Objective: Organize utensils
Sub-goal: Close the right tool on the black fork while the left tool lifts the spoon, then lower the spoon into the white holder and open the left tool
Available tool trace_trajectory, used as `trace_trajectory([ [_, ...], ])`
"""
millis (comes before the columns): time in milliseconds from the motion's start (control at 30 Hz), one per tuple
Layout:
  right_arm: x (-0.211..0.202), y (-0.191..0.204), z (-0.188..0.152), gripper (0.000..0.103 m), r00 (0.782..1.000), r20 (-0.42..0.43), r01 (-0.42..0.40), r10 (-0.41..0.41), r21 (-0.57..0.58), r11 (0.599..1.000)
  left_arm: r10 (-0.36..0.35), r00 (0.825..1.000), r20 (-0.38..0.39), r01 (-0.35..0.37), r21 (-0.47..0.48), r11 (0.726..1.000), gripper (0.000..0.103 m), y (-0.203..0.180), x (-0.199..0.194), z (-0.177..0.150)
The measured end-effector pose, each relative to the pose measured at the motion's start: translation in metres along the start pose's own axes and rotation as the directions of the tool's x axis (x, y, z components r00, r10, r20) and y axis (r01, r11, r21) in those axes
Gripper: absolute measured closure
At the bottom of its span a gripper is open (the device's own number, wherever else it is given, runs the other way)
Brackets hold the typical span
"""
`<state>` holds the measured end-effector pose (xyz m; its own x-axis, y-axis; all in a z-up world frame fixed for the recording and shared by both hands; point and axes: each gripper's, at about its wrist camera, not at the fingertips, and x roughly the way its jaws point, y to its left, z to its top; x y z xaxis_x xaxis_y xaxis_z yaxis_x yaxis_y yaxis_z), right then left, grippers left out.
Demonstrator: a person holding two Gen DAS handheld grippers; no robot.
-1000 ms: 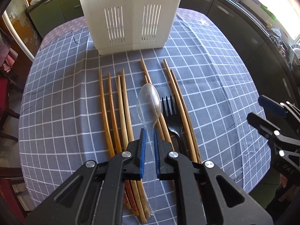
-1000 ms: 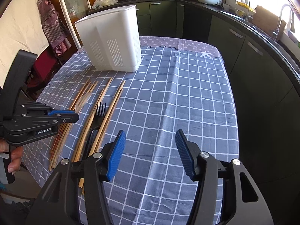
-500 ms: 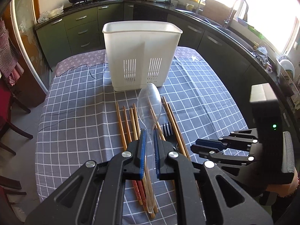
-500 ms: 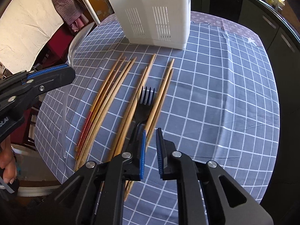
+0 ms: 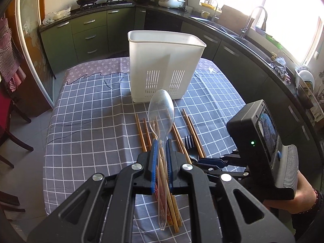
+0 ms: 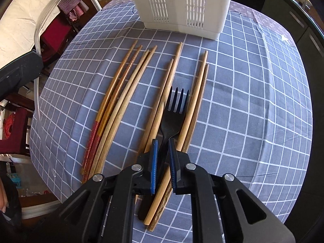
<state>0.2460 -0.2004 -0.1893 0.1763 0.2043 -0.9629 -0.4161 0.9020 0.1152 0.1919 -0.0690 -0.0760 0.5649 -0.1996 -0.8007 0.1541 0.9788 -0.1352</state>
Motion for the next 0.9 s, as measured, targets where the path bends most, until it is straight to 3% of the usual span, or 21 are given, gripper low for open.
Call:
trace_trajectory([
  [400,0.007,0.024,-0.001,0.091,0.994,0.037,0.099,-0.099,-0.014,0.995,-0.027,1.0,0.008,0.027,0.004,1.0,0.095,0.004,-0.002,-0.002],
  [667,-0.023,0.012,-0.009,0.093,0.987,0.156,-0.044,0.038,0.038,0.998,-0.023,0.999,0.048,0.023,0.003,1.0,0.095,0.006,-0.02,0.004],
  [767,-0.047,0.004,-0.016,0.093,0.965,0.236,-0.129,0.112,0.056,0.99,-0.039,0.996,0.079,0.039,0.001,0.999,0.095,0.006,-0.031,0.013],
  [900,-0.085,-0.012,-0.03,0.093,0.917,0.356,-0.212,0.178,0.059,0.975,-0.053,0.985,0.162,0.053,0.006,0.999,0.095,0.002,-0.055,0.039],
])
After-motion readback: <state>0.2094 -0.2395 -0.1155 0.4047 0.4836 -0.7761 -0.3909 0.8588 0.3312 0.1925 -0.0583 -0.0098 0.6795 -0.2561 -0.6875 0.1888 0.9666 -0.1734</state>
